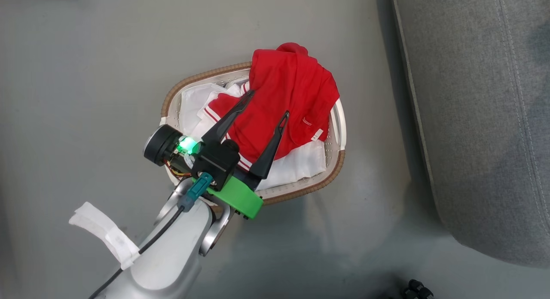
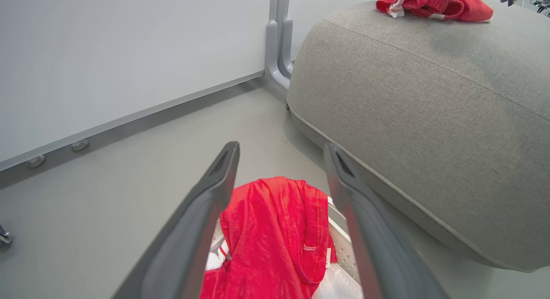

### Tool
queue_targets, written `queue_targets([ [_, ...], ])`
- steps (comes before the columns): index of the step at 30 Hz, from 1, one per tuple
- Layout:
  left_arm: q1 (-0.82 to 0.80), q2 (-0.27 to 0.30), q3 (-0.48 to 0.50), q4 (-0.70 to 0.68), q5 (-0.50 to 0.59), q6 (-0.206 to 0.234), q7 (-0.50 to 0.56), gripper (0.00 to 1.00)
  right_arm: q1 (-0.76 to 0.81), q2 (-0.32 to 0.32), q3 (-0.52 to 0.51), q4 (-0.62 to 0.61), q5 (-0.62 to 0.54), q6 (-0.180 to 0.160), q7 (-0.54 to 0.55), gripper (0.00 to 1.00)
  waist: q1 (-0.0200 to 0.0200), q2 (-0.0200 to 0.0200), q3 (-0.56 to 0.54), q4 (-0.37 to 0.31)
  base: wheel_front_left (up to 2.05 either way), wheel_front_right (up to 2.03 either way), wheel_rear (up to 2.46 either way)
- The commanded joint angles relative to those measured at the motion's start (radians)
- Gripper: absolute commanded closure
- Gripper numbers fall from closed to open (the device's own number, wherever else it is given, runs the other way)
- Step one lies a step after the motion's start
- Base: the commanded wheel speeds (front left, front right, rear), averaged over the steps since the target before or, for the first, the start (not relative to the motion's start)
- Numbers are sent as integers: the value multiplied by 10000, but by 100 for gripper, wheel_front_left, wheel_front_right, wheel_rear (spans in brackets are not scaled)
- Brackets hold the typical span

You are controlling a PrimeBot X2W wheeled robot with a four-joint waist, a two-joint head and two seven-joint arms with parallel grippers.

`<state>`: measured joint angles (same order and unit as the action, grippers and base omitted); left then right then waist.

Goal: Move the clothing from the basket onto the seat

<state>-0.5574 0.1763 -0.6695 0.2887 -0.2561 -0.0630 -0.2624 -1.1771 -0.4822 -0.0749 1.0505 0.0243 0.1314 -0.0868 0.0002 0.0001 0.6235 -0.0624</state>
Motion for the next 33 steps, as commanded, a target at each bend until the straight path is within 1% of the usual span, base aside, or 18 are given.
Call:
queue_targets([
  [1,-67,66,54,8,-1,-58,-31,0,186,44,88,90,168,-14,-141,100,-2,-1,-36,-83,0,0,0],
  [3,10,110,88,52,1,-50,-32,0,284,160,240,209,337,-14,-237,99,-2,-1,-111,-180,0,0,0],
  [4,43,119,99,70,0,-54,-31,0,289,177,301,246,402,-14,-273,92,-2,-1,-151,-220,0,0,0],
  [6,97,130,108,84,0,-74,-32,0,349,234,465,275,547,-14,-459,62,-2,-1,-250,-309,0,0,0],
  [7,154,133,137,110,-19,-76,-21,0,477,251,595,328,677,-14,-656,0,-2,-1,-363,-384,0,0,0],
  [15,454,84,470,90,-182,-11,-21,0,1188,502,1194,383,1113,-14,-1287,0,-2,-1,-1097,-671,0,0,0],
  [21,872,28,961,10,-300,90,-21,0,1825,821,1761,128,1345,-14,-1589,0,-2,-1,-1938,-787,0,0,0],
  [28,1541,-182,1609,-25,-423,202,-19,0,2342,1013,2381,-397,1652,-14,-1745,0,-2,-1,-3066,-588,0,0,0],
  [33,2117,-241,2230,-91,-513,288,-17,0,2703,1244,2577,-920,1762,-14,-1776,0,-2,-1,-3720,-263,0,0,0],
])
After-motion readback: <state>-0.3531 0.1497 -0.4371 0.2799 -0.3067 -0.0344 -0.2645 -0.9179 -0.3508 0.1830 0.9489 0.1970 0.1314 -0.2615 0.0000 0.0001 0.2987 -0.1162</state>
